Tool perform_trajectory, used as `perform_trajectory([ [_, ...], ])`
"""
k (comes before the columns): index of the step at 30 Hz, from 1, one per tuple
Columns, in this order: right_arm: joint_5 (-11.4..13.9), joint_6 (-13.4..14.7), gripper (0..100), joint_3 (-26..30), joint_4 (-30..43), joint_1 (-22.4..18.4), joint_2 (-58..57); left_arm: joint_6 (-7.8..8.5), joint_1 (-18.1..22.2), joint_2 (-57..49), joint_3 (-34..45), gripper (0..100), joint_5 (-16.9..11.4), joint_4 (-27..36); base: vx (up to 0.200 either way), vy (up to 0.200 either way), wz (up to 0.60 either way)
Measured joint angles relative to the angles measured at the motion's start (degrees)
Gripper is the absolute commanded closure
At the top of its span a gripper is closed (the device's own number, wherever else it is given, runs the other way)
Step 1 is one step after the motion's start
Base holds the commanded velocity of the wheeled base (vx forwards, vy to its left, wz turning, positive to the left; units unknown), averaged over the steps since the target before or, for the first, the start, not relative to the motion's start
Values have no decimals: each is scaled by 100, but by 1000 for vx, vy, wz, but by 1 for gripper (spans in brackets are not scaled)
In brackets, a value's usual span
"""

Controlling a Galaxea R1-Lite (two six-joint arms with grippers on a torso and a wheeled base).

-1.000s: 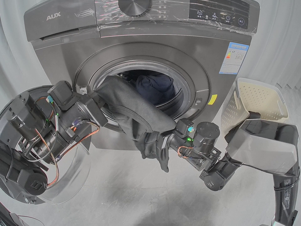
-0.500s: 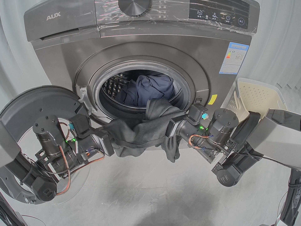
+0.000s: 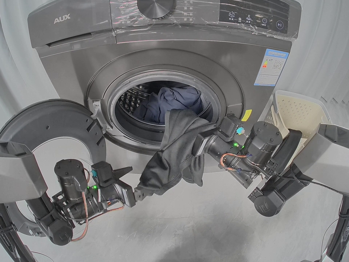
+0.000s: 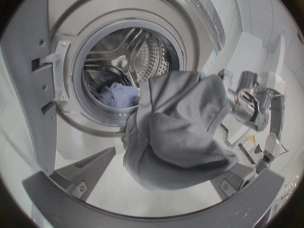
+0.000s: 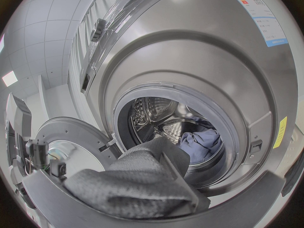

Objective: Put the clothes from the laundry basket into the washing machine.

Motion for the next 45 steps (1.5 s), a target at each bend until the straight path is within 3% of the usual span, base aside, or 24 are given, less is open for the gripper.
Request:
perform_trajectory([
  [7, -2, 0, 100, -93, 5, -50, -44, 266, -262, 24, 922, 0, -54, -252, 0, 0, 0],
  [14, -38, 21, 100, -113, 5, -23, -91, 310, -779, -11, 1125, 0, -174, -279, 0, 0, 0],
  [38, -222, 95, 100, -90, 79, 322, -89, 104, -989, 1248, -2046, 0, -73, -277, 0, 0, 0],
  [45, -262, 121, 100, -33, 89, 490, -94, 106, -969, 1685, -2638, 0, 345, -257, 0, 0, 0],
])
